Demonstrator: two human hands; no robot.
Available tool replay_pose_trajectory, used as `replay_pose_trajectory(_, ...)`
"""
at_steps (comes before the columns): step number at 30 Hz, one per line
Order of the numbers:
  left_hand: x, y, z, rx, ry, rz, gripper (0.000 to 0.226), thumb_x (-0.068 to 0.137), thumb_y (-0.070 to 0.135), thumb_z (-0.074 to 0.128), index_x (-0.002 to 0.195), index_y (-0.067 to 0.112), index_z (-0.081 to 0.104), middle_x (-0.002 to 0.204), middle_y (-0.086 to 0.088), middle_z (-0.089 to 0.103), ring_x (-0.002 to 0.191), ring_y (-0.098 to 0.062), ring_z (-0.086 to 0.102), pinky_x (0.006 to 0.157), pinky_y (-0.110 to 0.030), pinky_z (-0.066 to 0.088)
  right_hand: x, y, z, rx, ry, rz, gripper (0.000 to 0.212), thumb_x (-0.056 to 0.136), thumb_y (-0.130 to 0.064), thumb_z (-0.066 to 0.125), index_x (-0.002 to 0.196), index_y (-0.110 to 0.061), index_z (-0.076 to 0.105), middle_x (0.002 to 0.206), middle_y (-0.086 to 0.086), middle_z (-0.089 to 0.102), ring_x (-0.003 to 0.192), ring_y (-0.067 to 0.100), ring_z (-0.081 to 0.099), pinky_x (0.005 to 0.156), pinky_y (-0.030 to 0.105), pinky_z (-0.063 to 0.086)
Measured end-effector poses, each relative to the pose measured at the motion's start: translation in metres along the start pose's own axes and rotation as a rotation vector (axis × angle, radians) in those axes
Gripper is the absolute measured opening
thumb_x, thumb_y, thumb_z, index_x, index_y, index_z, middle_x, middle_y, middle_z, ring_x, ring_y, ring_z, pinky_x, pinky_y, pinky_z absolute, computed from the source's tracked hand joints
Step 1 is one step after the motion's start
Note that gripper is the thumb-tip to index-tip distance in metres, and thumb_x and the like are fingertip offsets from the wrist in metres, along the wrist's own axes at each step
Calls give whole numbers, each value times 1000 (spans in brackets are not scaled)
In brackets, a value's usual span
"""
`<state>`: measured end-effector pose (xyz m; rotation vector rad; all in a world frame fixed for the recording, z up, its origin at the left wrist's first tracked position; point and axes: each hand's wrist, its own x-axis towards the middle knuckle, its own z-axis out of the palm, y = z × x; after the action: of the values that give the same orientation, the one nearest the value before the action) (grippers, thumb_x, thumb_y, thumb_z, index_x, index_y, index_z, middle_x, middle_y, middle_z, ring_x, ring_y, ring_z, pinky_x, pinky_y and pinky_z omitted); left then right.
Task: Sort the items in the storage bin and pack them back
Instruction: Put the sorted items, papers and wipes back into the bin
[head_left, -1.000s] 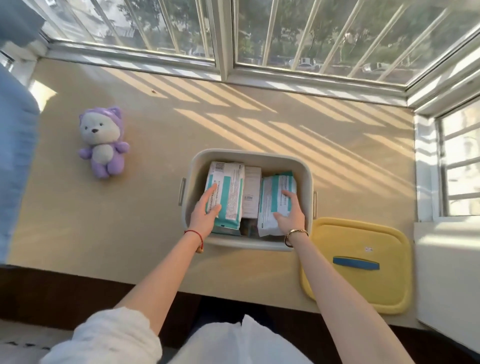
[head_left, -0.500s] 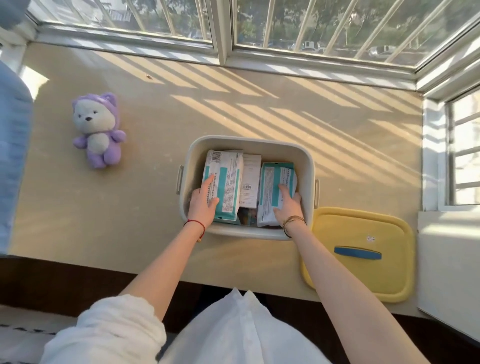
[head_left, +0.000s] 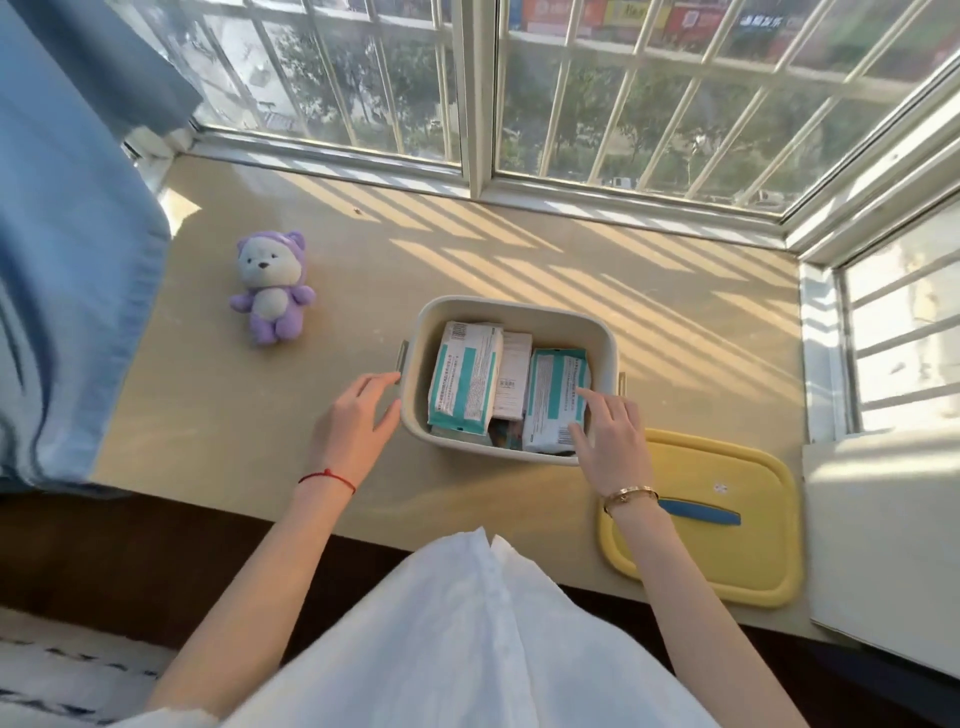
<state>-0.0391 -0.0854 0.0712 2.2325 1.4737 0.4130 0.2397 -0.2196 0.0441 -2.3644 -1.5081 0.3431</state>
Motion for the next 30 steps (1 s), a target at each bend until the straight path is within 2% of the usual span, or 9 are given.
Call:
replay_pose_trajectory(9,-88,-34,-70,27,114,-47,34,88,17,66,122,19,64,117,-1,65,101,-24,64,83,-36,52,-36,-38,-31,77,38,-101,43,86,-10,67,128,-7,56,116,14,61,113,32,51,100,44,44)
replay_pose_trajectory(17,-111,-92,-109,34,231,-76,36,88,13,67,123,15,64,111,-6,66,102,-26,62,87,-39,51,-36,-89,-16,59,21,-154,43,86,-12,67,127,-9,56,115,13,62,112,32,51,98,44,44)
replay_pose_trajectory(22,-92,-157,-141,40,222,-88,37,87,12,67,124,13,63,108,-9,67,100,-30,62,86,-40,50,-27,-154,16,90,32,-132,41,88,-12,65,128,-9,56,115,12,61,110,30,50,98,42,42)
replay_pose_trajectory(30,-34,-277,-220,5,129,-82,41,89,18,63,130,20,58,114,-4,65,104,-25,59,86,-38,48,-4,-294,73,133,6,-37,49,88,-12,65,135,-14,51,119,12,59,114,31,48,99,41,40)
